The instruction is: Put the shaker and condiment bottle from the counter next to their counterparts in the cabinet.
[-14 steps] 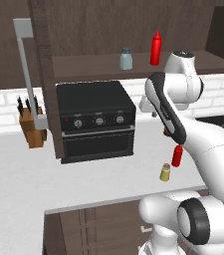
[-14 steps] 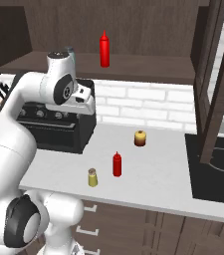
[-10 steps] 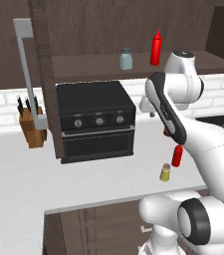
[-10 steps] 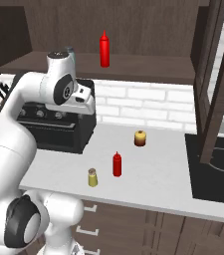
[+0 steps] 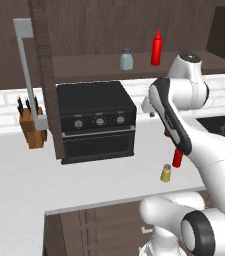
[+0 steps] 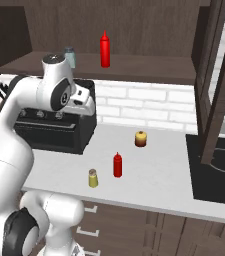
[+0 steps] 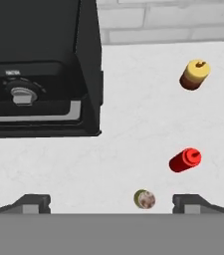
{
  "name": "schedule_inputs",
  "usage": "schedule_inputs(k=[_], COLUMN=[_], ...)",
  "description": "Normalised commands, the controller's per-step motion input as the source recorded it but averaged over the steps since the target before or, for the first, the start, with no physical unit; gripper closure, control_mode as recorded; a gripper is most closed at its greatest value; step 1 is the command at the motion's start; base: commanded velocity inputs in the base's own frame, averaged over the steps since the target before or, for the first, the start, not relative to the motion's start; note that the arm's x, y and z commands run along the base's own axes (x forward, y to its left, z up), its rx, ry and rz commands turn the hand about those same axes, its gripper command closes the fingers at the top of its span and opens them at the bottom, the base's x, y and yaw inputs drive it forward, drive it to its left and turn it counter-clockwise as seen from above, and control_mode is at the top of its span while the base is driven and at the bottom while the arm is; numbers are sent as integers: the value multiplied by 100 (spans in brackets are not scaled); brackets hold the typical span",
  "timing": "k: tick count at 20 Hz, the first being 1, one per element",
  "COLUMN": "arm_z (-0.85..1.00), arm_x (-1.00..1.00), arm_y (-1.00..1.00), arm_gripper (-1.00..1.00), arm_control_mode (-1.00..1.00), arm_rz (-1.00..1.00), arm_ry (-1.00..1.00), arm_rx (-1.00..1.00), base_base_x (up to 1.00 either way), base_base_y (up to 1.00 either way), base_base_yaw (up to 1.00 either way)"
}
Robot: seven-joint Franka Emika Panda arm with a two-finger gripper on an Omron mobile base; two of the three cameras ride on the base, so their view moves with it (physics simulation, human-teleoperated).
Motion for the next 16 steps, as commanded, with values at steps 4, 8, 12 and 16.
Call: schedule_inputs(k=[4, 8, 12, 16], arm_z=[-25, -38, -36, -25], arm_x=[-1, -10, -18, -22], arm_y=[-4, -23, -27, -22], arm_gripper=[-100, -100, -100, -100], arm_control_mode=[-100, -100, -100, -100], arm_rz=[0, 0, 11, 20], arm_ry=[-22, -25, -23, -22], arm_rx=[0, 0, 0, 0], base_base_x=[0, 0, 0, 0], base_base_y=[0, 0, 0, 0], base_base_yaw=[0, 0, 0, 0])
